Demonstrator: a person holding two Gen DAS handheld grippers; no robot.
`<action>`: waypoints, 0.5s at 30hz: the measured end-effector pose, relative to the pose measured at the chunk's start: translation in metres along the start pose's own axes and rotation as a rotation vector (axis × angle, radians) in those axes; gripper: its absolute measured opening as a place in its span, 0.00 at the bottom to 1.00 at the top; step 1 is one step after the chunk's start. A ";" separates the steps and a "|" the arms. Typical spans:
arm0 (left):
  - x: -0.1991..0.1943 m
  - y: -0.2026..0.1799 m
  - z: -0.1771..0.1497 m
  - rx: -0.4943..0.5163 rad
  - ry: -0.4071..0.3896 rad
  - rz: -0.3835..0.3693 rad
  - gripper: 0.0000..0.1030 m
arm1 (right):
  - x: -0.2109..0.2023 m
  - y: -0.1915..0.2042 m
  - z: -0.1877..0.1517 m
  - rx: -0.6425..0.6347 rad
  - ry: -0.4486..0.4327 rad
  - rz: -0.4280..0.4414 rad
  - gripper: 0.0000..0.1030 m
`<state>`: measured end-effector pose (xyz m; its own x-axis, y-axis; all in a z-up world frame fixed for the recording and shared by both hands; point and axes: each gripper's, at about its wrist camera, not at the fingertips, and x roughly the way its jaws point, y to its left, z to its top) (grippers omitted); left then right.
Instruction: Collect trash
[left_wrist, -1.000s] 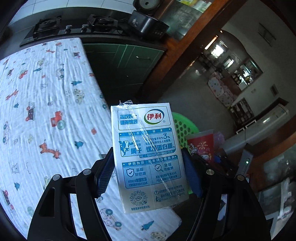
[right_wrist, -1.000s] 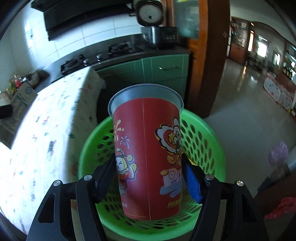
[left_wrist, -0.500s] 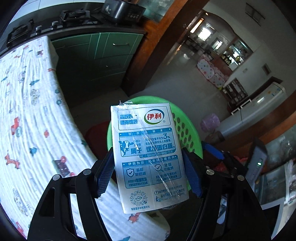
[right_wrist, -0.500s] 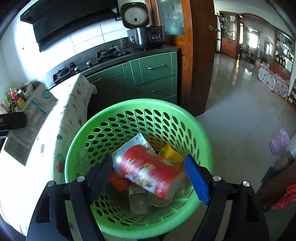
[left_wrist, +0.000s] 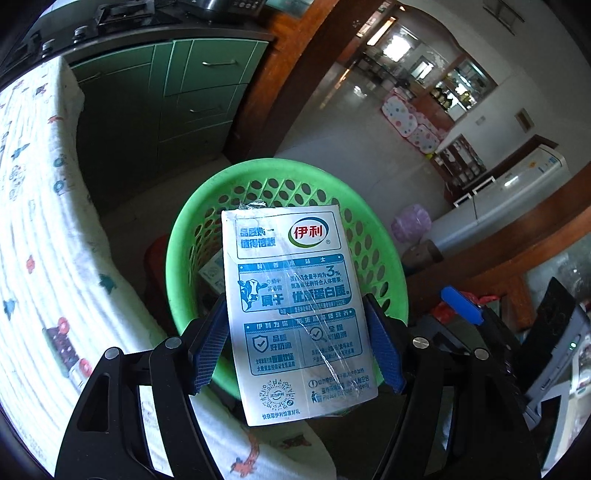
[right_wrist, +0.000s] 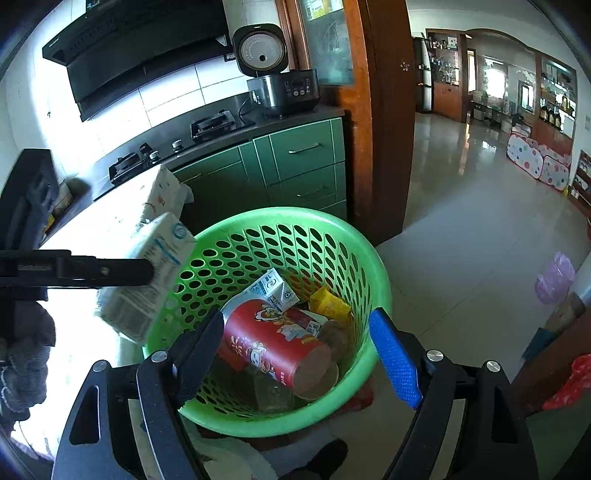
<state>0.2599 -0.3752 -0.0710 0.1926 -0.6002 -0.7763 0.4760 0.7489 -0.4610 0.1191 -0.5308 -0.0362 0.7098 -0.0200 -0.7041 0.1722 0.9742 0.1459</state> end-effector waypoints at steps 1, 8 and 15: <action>0.004 0.000 0.001 0.003 0.002 -0.006 0.68 | -0.001 0.000 -0.001 0.001 -0.001 0.002 0.76; 0.018 0.014 -0.005 -0.028 0.015 -0.054 0.74 | -0.008 0.002 -0.006 0.002 -0.009 0.016 0.76; 0.007 0.014 -0.011 -0.016 0.000 -0.045 0.77 | -0.012 0.009 -0.009 0.013 -0.016 0.033 0.77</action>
<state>0.2587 -0.3658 -0.0873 0.1710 -0.6338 -0.7544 0.4704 0.7253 -0.5027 0.1056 -0.5199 -0.0329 0.7260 0.0088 -0.6876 0.1573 0.9713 0.1785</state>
